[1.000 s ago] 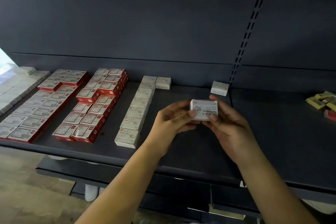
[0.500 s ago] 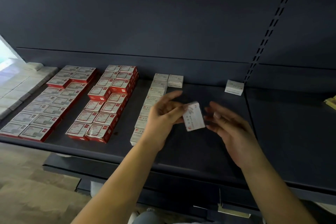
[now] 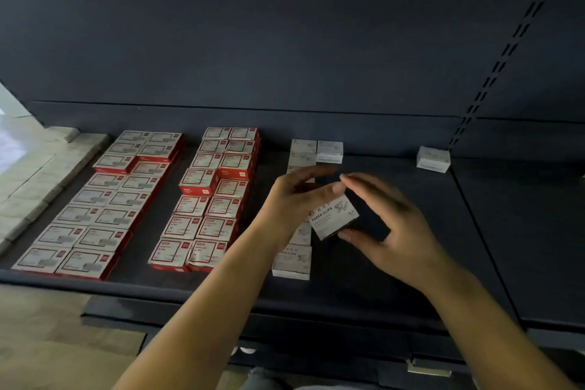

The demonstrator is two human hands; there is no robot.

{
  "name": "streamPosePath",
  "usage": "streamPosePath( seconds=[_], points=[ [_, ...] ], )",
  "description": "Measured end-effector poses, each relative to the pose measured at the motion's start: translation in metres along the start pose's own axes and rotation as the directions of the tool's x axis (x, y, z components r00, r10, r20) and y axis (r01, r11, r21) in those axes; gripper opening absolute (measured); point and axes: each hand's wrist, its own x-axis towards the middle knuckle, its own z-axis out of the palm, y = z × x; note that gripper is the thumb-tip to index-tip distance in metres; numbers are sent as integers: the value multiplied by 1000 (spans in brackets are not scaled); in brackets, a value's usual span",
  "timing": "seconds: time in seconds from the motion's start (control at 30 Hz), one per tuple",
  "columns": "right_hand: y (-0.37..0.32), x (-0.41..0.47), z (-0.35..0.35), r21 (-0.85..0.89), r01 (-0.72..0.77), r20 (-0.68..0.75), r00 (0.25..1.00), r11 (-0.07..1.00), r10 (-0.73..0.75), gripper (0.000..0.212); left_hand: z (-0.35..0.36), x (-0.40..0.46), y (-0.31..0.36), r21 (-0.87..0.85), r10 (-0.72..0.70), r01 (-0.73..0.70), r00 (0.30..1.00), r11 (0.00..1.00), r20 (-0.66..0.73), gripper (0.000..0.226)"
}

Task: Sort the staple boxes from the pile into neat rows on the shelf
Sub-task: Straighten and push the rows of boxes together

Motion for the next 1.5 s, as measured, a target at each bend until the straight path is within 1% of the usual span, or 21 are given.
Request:
streamPosePath(
  seconds=[0.17, 0.23, 0.3, 0.33, 0.37, 0.4, 0.47, 0.53, 0.57, 0.67, 0.83, 0.9, 1.03, 1.1, 1.17, 1.23, 1.4, 1.5],
  points=[
    [-7, 7, 3, 39, -58, 2, 998, 998, 58, 72, -6, 5, 4, 69, 42, -49, 994, 996, 103, 34],
    [-8, 9, 4, 43, -90, 6, 996, 995, 90, 68, -8, 5, 5, 39, 44, -49, 991, 998, 126, 29],
    [-2, 9, 6, 20, -130, -16, 991, 991, 130, 58, -13, 8, 2, -43, 1, 2, 998, 999, 60, 21],
    [3, 8, 8, 0, -154, -28, 988, 988, 154, 52, -16, 9, -1, -77, -7, 8, 1000, 997, 11, 17],
    [11, 7, 11, -20, -188, -29, 982, 982, 188, 48, -20, 10, -4, -64, 17, -20, 999, 998, -45, 16],
    [19, 7, 15, -43, -231, -19, 973, 972, 230, 46, -25, 10, -9, 12, 73, -72, 992, 997, -101, 16],
    [33, 6, 26, -92, -329, 1, 944, 940, 331, 45, -34, 11, -21, 272, 204, -154, 965, 950, -165, 17],
    [44, 8, 38, -122, -415, -10, 909, 901, 417, 41, -41, 13, -32, 497, 251, -140, 954, 856, -162, 19],
    [47, 9, 44, -125, -444, -24, 896, 887, 444, 39, -44, 16, -37, 554, 252, -128, 955, 823, -155, 21],
    [52, 19, 54, -112, -490, -57, 871, 864, 487, 36, -50, 24, -43, 618, 240, -104, 960, 779, -141, 28],
    [62, 37, 61, -85, -547, -71, 837, 833, 542, 38, -51, 45, -44, 691, 225, -49, 960, 721, -167, 32],
    [67, 48, 63, -80, -569, -66, 822, 819, 565, 39, -50, 54, -42, 718, 189, -14, 968, 696, -165, 38],
    [77, 72, 64, -70, -613, -55, 790, 787, 611, 41, -49, 73, -38, 722, 99, 65, 978, 689, -183, 50],
    [80, 83, 64, -51, -626, -59, 780, 778, 624, 42, -49, 82, -36, 739, 56, 94, 983, 667, -175, 49],
    [83, 91, 65, -32, -631, -71, 775, 775, 628, 41, -49, 89, -37, 767, 8, 114, 988, 631, -153, 42],
    [86, 97, 65, -26, -638, -74, 769, 769, 635, 40, -49, 93, -37, 780, -21, 139, 987, 610, -160, 37],
    [90, 96, 64, -14, -632, -89, 773, 775, 629, 39, -47, 97, -42, 802, 20, 133, 984, 582, -178, 38],
    [87, 95, 67, -14, -626, -110, 776, 780, 621, 35, -42, 99, -45, 825, 59, 128, 980, 550, -191, 36]
  ],
)
